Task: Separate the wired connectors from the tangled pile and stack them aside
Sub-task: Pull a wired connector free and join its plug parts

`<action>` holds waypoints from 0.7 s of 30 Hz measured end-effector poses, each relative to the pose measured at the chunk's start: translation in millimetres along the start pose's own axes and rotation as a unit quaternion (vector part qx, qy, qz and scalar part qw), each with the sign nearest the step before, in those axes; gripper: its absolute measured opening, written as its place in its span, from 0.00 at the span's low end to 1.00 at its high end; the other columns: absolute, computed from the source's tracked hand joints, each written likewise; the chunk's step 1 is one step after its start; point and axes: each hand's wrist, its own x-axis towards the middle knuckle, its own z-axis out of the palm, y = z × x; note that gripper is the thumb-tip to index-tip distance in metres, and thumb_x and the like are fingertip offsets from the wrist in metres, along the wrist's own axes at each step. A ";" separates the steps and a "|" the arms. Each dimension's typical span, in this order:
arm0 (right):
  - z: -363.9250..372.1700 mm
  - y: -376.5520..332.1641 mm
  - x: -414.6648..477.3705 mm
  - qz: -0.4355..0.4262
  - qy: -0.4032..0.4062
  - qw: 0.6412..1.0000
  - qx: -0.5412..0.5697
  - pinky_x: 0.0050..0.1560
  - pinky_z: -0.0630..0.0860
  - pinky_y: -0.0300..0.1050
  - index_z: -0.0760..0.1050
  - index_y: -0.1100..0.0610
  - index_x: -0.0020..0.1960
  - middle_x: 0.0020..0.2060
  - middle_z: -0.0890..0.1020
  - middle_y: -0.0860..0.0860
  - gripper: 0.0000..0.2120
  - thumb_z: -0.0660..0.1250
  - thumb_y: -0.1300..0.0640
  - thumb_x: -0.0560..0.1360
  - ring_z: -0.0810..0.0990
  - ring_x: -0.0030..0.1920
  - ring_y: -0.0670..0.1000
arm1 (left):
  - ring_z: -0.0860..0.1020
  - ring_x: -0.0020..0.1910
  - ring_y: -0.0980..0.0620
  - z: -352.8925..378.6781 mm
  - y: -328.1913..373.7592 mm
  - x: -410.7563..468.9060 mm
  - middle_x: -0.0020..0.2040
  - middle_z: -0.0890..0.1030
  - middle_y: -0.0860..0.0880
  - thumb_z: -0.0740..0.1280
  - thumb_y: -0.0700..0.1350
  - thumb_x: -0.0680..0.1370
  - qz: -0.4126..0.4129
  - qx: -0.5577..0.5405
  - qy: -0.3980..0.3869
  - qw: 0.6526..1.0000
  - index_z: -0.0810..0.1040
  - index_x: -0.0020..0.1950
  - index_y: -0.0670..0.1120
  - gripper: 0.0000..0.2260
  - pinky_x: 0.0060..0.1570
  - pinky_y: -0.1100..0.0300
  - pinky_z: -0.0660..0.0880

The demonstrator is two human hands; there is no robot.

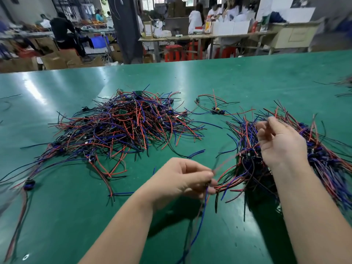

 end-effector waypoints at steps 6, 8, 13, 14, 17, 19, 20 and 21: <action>16.1 14.2 -28.1 -0.181 -0.052 0.954 -0.234 0.36 0.71 0.39 0.72 0.52 0.42 0.34 0.76 0.49 0.10 0.62 0.67 0.74 0.74 0.34 0.47 | 0.84 0.34 0.54 -16.5 10.8 10.6 0.40 0.85 0.44 0.70 0.43 0.73 0.059 -0.160 0.242 0.955 0.80 0.45 0.39 0.07 0.29 0.67 0.77; 22.7 23.2 -45.6 -0.138 -0.213 0.917 -0.308 0.33 0.73 0.37 0.76 0.52 0.43 0.32 0.81 0.49 0.10 0.65 0.66 0.75 0.78 0.31 0.46 | 0.83 0.34 0.54 -19.6 13.2 9.9 0.39 0.85 0.45 0.69 0.42 0.74 0.068 -0.181 0.259 0.946 0.80 0.45 0.39 0.06 0.29 0.67 0.78; 22.6 49.9 -70.4 -0.097 -0.427 0.790 -0.429 0.49 0.79 0.39 0.78 0.43 0.51 0.47 0.85 0.45 0.14 0.74 0.59 0.70 0.84 0.46 0.45 | 0.80 0.29 0.57 -13.1 10.8 8.0 0.38 0.85 0.48 0.69 0.41 0.74 0.075 -0.153 0.233 0.957 0.82 0.46 0.42 0.04 0.30 0.67 0.77; 22.3 50.6 -70.5 -0.110 -0.421 0.789 -0.433 0.52 0.79 0.42 0.78 0.43 0.52 0.48 0.84 0.45 0.16 0.76 0.59 0.69 0.84 0.47 0.45 | 0.79 0.28 0.57 -12.7 11.5 7.5 0.38 0.85 0.49 0.70 0.41 0.72 0.077 -0.151 0.230 0.958 0.82 0.46 0.42 0.05 0.30 0.68 0.77; 21.4 50.7 -69.5 -0.142 -0.415 0.788 -0.431 0.57 0.76 0.38 0.80 0.55 0.58 0.53 0.83 0.49 0.21 0.77 0.60 0.66 0.81 0.52 0.41 | 0.78 0.29 0.57 -11.0 11.6 7.5 0.39 0.83 0.45 0.71 0.43 0.67 0.064 -0.144 0.206 0.966 0.84 0.44 0.42 0.08 0.30 0.67 0.76; 21.6 51.9 -69.9 -0.225 -0.401 0.750 -0.475 0.58 0.71 0.29 0.81 0.56 0.58 0.54 0.82 0.47 0.20 0.78 0.58 0.66 0.78 0.55 0.37 | 0.75 0.31 0.55 -9.3 9.6 7.9 0.41 0.78 0.41 0.71 0.45 0.66 0.055 -0.128 0.195 0.971 0.85 0.42 0.43 0.09 0.31 0.66 0.77; 22.0 52.3 -70.5 -0.251 -0.391 0.736 -0.492 0.58 0.70 0.28 0.81 0.55 0.57 0.54 0.82 0.46 0.20 0.78 0.58 0.66 0.77 0.55 0.37 | 0.73 0.31 0.55 -9.3 8.6 8.1 0.41 0.76 0.41 0.71 0.46 0.66 0.051 -0.116 0.194 0.973 0.86 0.41 0.43 0.08 0.32 0.65 0.77; 22.1 52.8 -71.0 -0.263 -0.383 0.728 -0.503 0.58 0.71 0.29 0.82 0.55 0.56 0.52 0.82 0.46 0.19 0.78 0.58 0.66 0.77 0.54 0.38 | 0.72 0.31 0.55 -10.5 7.3 8.5 0.40 0.75 0.41 0.71 0.46 0.68 0.048 -0.100 0.190 0.976 0.86 0.41 0.43 0.08 0.33 0.65 0.77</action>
